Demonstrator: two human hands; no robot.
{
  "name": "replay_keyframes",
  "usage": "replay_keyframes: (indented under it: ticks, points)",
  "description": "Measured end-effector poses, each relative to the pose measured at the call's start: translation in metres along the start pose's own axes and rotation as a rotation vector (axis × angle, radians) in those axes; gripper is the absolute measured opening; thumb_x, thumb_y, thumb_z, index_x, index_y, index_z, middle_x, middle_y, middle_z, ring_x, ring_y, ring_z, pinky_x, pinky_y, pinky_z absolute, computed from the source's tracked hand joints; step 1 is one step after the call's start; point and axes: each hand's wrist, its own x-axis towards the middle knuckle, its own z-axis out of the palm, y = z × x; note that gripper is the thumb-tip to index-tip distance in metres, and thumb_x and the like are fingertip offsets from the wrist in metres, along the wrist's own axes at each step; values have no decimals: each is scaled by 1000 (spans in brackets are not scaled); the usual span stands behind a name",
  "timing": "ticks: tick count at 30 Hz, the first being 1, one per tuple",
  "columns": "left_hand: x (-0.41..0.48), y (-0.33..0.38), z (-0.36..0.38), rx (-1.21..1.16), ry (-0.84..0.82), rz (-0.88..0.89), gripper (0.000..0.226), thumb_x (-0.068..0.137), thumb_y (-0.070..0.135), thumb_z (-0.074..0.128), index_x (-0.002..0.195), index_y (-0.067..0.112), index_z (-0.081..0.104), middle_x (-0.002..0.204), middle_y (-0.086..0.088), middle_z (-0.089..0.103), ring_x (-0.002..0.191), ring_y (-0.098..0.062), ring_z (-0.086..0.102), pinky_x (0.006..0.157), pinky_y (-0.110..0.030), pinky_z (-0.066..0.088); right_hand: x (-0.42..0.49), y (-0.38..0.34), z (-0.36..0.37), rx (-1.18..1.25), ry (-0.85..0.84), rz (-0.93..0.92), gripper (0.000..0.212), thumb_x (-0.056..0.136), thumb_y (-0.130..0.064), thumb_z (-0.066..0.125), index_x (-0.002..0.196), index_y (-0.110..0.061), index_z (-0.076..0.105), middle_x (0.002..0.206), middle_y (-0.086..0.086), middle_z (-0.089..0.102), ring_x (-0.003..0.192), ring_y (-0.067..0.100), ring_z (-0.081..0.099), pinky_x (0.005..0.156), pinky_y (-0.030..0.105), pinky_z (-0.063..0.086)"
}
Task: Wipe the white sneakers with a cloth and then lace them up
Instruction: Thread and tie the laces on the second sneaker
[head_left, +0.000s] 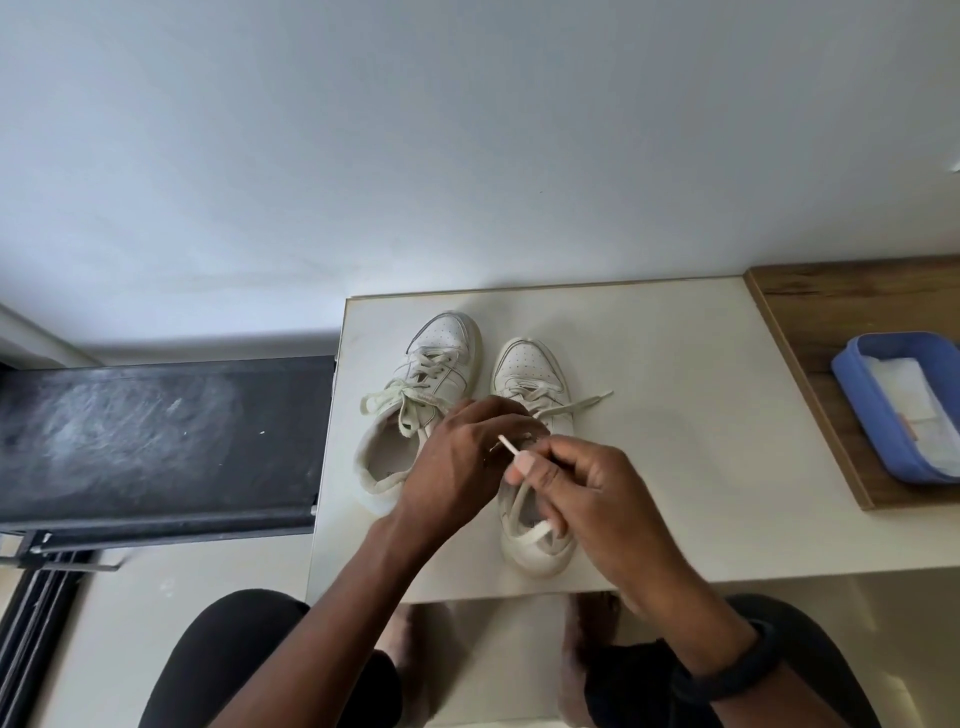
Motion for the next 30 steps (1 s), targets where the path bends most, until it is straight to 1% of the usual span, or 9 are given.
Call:
replay_keyframes:
  ticks: [2, 5, 7, 10, 15, 19, 21, 26, 30]
  points:
    - [0, 1, 2, 2, 1, -32, 25, 90, 12, 68, 109, 25, 76, 109, 8, 68, 101, -11, 64, 86, -32, 53, 8, 15, -10, -195, 46, 66, 22, 97, -31, 63, 78, -23, 71, 48, -14, 54, 47, 4, 49, 56, 29, 42]
    - [0, 4, 2, 16, 14, -51, 14, 94, 20, 71, 106, 24, 77, 101, 9, 66, 93, -8, 63, 80, -24, 50, 12, 29, -16, -497, 57, 129, 22, 97, -37, 59, 81, -23, 67, 55, -8, 58, 57, 12, 57, 58, 34, 49]
    - [1, 4, 1, 10, 24, -96, 11, 95, 26, 70, 103, 24, 77, 99, 11, 65, 90, -6, 62, 78, -21, 49, 12, 30, -13, -589, 105, 156, 20, 96, -34, 55, 82, -22, 64, 62, -5, 63, 63, 16, 61, 61, 35, 53]
    - [0, 6, 3, 14, 43, -99, 10, 95, 28, 70, 101, 24, 77, 96, 12, 64, 86, -4, 61, 76, -15, 45, 12, 29, -9, -704, 185, 163, 18, 96, -33, 52, 85, -23, 63, 73, -3, 67, 69, 20, 62, 60, 33, 51]
    - [0, 7, 3, 15, 49, -113, 8, 94, 26, 70, 99, 23, 76, 95, 12, 64, 84, -3, 60, 74, -13, 43, 14, 32, -6, -711, 239, 108, 19, 94, -34, 54, 84, -21, 64, 69, -3, 67, 65, 22, 61, 58, 33, 52]
    - [0, 7, 4, 8, 58, -85, 9, 94, 26, 69, 99, 22, 76, 95, 11, 64, 84, -5, 62, 75, -18, 47, 17, 37, -5, -714, 257, 33, 18, 94, -35, 56, 83, -23, 64, 64, -4, 63, 58, 20, 57, 51, 28, 41]
    - [0, 7, 4, 3, 59, -76, 8, 94, 25, 70, 98, 22, 76, 95, 11, 64, 85, -5, 62, 76, -18, 47, 19, 38, -5, -700, 273, 3, 17, 94, -34, 58, 82, -23, 63, 60, -4, 61, 54, 19, 55, 51, 25, 36]
    - [0, 6, 4, -21, 38, -58, 6, 94, 21, 70, 98, 20, 74, 95, 10, 63, 87, -6, 61, 79, -17, 46, 19, 39, -5, -748, 256, -50, 13, 94, -36, 58, 88, -25, 63, 59, -7, 54, 53, 17, 52, 50, 25, 36]
    - [-1, 7, 6, 28, 26, -39, 6, 95, 21, 66, 98, 16, 69, 94, 7, 61, 88, -12, 59, 80, -26, 48, 19, 36, -4, -827, 229, -49, 13, 92, -39, 58, 90, -28, 63, 59, -9, 50, 54, 17, 52, 51, 24, 34]
